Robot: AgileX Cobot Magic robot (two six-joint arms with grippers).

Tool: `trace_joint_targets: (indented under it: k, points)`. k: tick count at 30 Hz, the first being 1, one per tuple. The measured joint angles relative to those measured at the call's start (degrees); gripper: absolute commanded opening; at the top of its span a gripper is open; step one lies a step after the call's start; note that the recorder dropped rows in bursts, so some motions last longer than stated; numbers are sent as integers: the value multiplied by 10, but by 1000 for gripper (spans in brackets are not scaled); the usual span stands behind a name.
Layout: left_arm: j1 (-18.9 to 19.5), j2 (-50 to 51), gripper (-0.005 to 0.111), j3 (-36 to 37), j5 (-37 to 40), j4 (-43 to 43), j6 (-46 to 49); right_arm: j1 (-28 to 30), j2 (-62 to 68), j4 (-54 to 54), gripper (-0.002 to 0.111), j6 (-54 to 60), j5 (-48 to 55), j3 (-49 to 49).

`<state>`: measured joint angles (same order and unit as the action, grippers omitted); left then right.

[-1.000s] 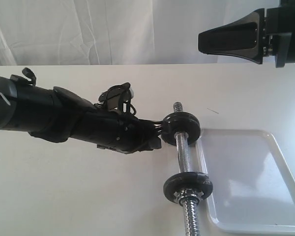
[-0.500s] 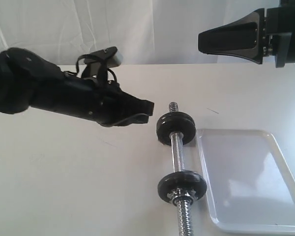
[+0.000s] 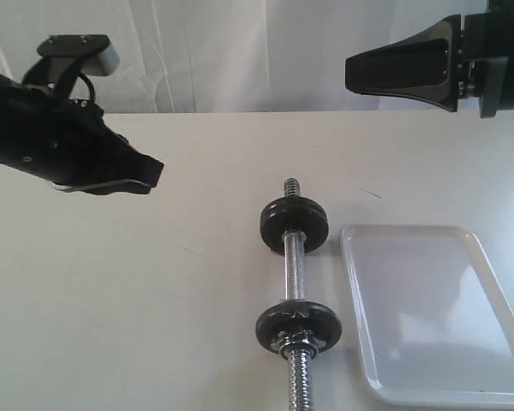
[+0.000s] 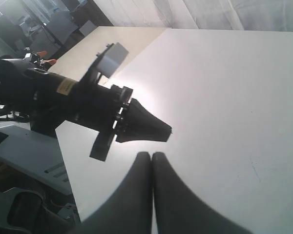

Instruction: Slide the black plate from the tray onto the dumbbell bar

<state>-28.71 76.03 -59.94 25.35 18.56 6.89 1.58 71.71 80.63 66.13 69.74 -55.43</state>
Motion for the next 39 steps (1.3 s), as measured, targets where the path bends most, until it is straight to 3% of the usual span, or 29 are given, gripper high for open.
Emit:
trace_joint_targets:
  k: [4, 8, 13, 18, 20, 24, 27, 33, 36, 39]
  points:
    - [0, -35, 0, 0, 17, -79, -61, 0, 0, 0, 0, 0, 0, 0]
    - [0, -32, 0, 13, 22, -100, -94, 0, 0, 0, 0, 0, 0, 0]
    - [-4, 43, 0, 66, -10, -48, -98, 0, 0, 0, 0, 0, 0, 0]
    - [-42, 165, 0, 80, -60, 69, -12, 0, 0, 0, 0, 0, 0, 0]
    - [-50, 186, 0, 80, -76, 110, 22, 0, 0, 0, 0, 0, 0, 0]
    - [-50, 163, 0, 80, -91, 109, 34, 0, 0, 0, 0, 0, 0, 0]
    - [-41, 75, 0, 80, -60, 35, 7, 0, 0, 0, 0, 1, 0, 0]
    - [-2, -182, 0, 113, 8, -323, -285, 0, 0, -2, 0, 4, 0, 0]
    - [-1, -301, 0, 134, 58, -402, -360, 0, 0, -2, 0, 4, 0, 0]
    - [-1, -411, 0, 152, 99, -424, -386, 0, 0, -3, 0, 4, 0, 0]
